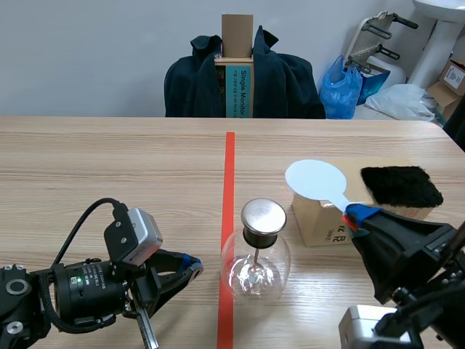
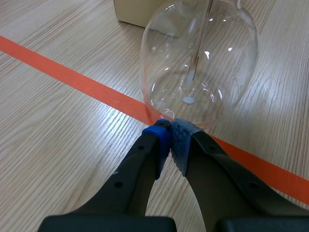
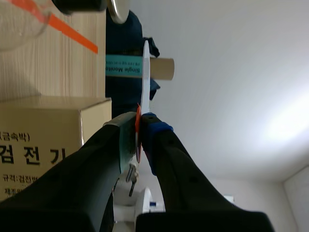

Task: Do the electroscope experiment.
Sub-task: 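Move the plate toward and away from the electroscope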

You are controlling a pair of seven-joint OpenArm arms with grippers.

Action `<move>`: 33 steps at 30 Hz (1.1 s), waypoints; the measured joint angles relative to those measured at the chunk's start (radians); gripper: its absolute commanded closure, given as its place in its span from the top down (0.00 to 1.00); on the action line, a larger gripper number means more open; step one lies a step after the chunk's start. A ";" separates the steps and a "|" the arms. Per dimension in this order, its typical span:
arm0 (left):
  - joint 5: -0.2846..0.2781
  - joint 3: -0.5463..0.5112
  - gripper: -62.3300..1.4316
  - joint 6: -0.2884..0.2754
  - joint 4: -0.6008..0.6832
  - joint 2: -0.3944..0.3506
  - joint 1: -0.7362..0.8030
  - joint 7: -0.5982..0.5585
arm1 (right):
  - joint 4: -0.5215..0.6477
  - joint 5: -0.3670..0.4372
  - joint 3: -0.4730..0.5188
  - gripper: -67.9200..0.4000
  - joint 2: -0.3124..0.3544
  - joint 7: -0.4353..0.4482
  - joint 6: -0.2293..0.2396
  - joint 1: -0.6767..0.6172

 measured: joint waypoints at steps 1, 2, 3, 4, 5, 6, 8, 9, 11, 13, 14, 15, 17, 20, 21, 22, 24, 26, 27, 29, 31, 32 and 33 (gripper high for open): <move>0.000 0.000 0.06 0.000 0.000 0.000 0.000 0.000 | 0.000 0.000 0.000 0.02 0.000 -0.023 0.000 0.000; 0.000 0.000 0.06 0.000 0.000 0.000 0.000 0.000 | 0.000 0.000 0.000 0.02 0.000 -0.047 0.000 0.000; 0.000 0.000 0.06 0.000 0.000 0.000 0.000 0.000 | 0.000 0.000 0.000 0.02 0.000 -0.069 0.000 0.000; 0.000 0.000 0.06 0.000 0.000 0.000 0.000 0.000 | 0.000 0.000 0.000 0.02 0.000 -0.087 0.000 0.000; 0.000 0.000 0.06 0.000 0.000 0.000 0.000 0.000 | 0.000 0.000 0.000 0.02 0.000 -0.106 0.000 0.000; 0.000 0.000 0.06 0.000 0.000 0.000 0.000 0.000 | 0.000 0.000 0.000 0.02 0.000 -0.124 0.000 0.000; 0.000 0.000 0.06 0.000 0.000 0.000 0.000 0.000 | 0.000 0.000 0.000 0.02 0.000 -0.150 0.000 0.000; 0.000 0.000 0.06 0.000 0.000 0.000 0.000 0.000 | 0.000 0.000 0.000 0.02 0.000 -0.155 0.001 0.000; 0.000 0.000 0.06 0.000 0.000 0.000 0.000 0.000 | 0.000 0.000 0.000 0.02 0.000 -0.155 0.001 0.000; 0.000 0.000 0.06 0.000 0.000 0.000 0.000 0.000 | 0.000 0.000 0.000 0.02 0.000 -0.150 0.001 0.000; 0.000 0.000 0.06 0.000 0.000 0.000 0.000 0.000 | 0.000 0.001 0.000 0.02 0.000 -0.140 0.001 0.000; 0.000 0.000 0.06 0.000 0.000 0.000 0.000 0.000 | 0.000 0.001 0.000 0.02 0.000 -0.116 0.001 0.000; 0.000 0.000 0.06 0.000 0.000 0.000 0.000 0.000 | 0.000 0.000 0.000 0.02 0.000 -0.072 0.001 0.000; 0.000 0.000 0.06 0.000 0.000 0.000 0.000 0.000 | 0.000 0.000 0.000 0.02 0.000 -0.013 0.000 0.000; 0.000 0.000 0.06 0.000 0.000 0.000 0.000 0.000 | 0.000 0.000 0.000 0.02 0.000 0.006 0.000 0.000; 0.000 0.000 0.06 0.000 0.000 0.000 0.000 0.000 | 0.000 0.000 0.000 0.02 0.000 0.028 0.001 0.000; 0.000 0.000 0.06 0.000 0.000 0.000 0.000 0.000 | 0.000 0.000 0.000 0.02 0.000 0.064 0.000 0.000; 0.000 0.000 0.06 0.000 0.000 0.000 0.000 0.000 | 0.000 0.000 0.000 0.02 0.000 0.094 0.000 0.000; 0.000 0.000 0.06 0.000 0.000 0.000 0.000 0.000 | 0.000 0.000 0.000 0.02 0.000 0.110 0.000 0.000; 0.000 0.000 0.06 0.000 0.000 0.000 0.000 0.000 | 0.000 0.000 0.000 0.02 0.000 0.134 0.000 0.000; 0.000 0.000 0.06 0.000 0.000 0.000 0.000 0.000 | 0.000 -0.001 0.000 0.02 0.000 0.159 0.000 0.000; 0.000 0.000 0.06 0.000 0.000 0.000 0.000 0.000 | 0.000 -0.003 0.000 0.02 0.000 0.164 0.000 0.000; 0.000 0.000 0.06 0.000 0.000 0.000 0.000 0.000 | 0.000 -0.003 0.000 0.02 0.000 0.169 0.000 0.000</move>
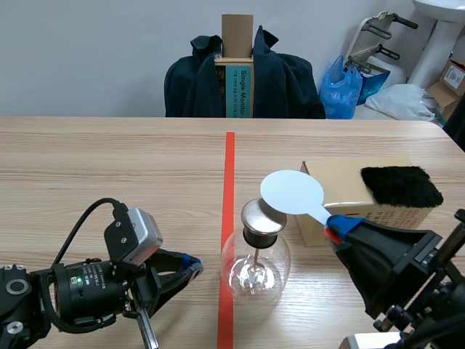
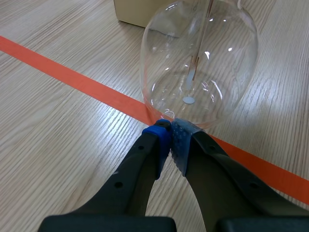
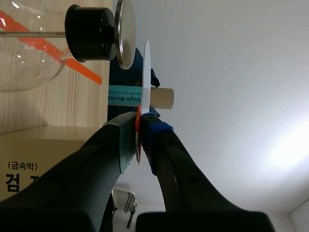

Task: Do the electroscope experiment.
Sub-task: 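Move the plate toward and away from the electroscope, then hold the plate still at the electroscope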

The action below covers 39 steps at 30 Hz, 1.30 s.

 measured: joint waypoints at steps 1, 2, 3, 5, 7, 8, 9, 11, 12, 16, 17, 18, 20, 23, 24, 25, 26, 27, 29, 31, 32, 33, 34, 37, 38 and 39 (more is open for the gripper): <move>0.000 0.000 0.06 0.000 0.000 0.000 0.000 0.000 | 0.000 0.000 0.000 0.02 0.000 0.004 0.000 0.000; 0.000 0.000 0.06 0.000 0.000 0.000 0.000 0.000 | 0.000 0.000 0.000 0.02 0.000 0.017 0.000 0.000; 0.000 0.000 0.06 0.000 0.000 0.000 0.000 0.000 | 0.000 0.000 0.000 0.02 0.000 0.023 0.000 0.000; 0.000 0.000 0.06 0.000 0.000 0.000 0.000 0.000 | 0.000 -0.008 0.000 0.02 0.000 0.023 0.000 0.000; 0.000 0.000 0.06 0.000 0.000 0.000 0.000 0.000 | 0.000 -0.008 0.000 0.02 0.000 0.028 0.000 0.000; 0.000 0.000 0.06 0.000 0.000 0.000 0.000 0.000 | 0.000 -0.008 0.000 0.02 0.000 0.030 0.000 0.000; 0.000 0.000 0.06 0.000 0.000 0.000 0.000 0.000 | 0.000 -0.008 0.000 0.02 0.000 0.031 0.000 0.000; 0.000 0.000 0.06 0.000 0.000 0.000 0.000 0.000 | 0.000 -0.008 0.000 0.02 0.000 0.042 0.000 0.000; 0.000 0.000 0.06 0.000 0.000 0.000 0.000 0.000 | 0.000 -0.008 0.000 0.02 0.000 0.045 0.000 0.000; 0.000 0.000 0.06 0.000 0.000 0.000 0.000 0.000 | 0.000 -0.008 0.000 0.02 0.000 0.044 0.000 0.000; 0.000 0.000 0.06 0.000 0.000 0.000 0.000 0.000 | 0.000 -0.008 0.000 0.02 0.000 0.044 0.000 0.000; 0.000 0.000 0.06 0.000 0.000 0.000 0.000 0.000 | 0.000 -0.008 0.000 0.02 0.000 0.044 0.000 0.000; 0.000 0.000 0.06 0.000 0.000 0.000 0.000 0.000 | 0.000 -0.008 0.000 0.02 0.000 0.044 0.000 0.000; 0.000 0.000 0.06 0.000 0.000 0.000 0.000 0.000 | 0.000 -0.008 0.000 0.02 0.000 0.044 0.000 0.000; 0.000 0.000 0.06 0.000 0.000 0.000 0.000 0.000 | 0.000 -0.008 0.000 0.02 0.000 0.044 0.000 0.000; 0.000 0.000 0.06 0.000 0.000 0.000 0.000 0.000 | 0.000 -0.008 0.000 0.02 0.000 0.044 0.000 0.000; 0.000 0.000 0.06 0.000 0.000 0.000 0.000 0.000 | 0.000 -0.008 0.000 0.02 0.000 0.044 0.000 0.000; 0.000 0.000 0.06 0.000 0.000 0.000 0.000 0.000 | 0.000 -0.008 0.000 0.02 0.000 0.044 0.000 0.000; 0.000 0.000 0.06 0.000 0.000 0.000 0.000 0.000 | 0.000 -0.008 0.000 0.02 0.000 0.044 0.000 0.000; 0.000 0.000 0.06 0.000 0.000 0.000 0.000 0.000 | 0.000 -0.008 0.000 0.02 0.000 0.044 0.000 0.000; 0.000 0.000 0.06 0.000 0.000 0.000 0.000 0.000 | 0.000 -0.008 0.000 0.02 0.000 0.044 0.000 0.000; 0.000 0.000 0.06 0.000 0.000 0.000 0.000 0.000 | 0.000 -0.008 0.000 0.02 0.000 0.044 0.000 0.000; 0.000 0.000 0.06 0.000 0.000 0.000 0.000 0.000 | 0.000 -0.008 0.000 0.02 0.000 0.044 0.000 0.000; 0.000 0.000 0.06 0.000 0.000 0.000 0.000 0.000 | 0.000 -0.008 0.000 0.02 0.000 0.044 0.000 0.000; 0.000 0.000 0.06 0.000 0.000 0.000 0.000 0.000 | 0.000 -0.008 0.000 0.02 0.000 0.044 0.000 0.000; 0.000 0.000 0.06 0.000 0.000 0.000 0.000 0.000 | 0.000 -0.008 0.000 0.02 0.000 0.044 0.000 0.000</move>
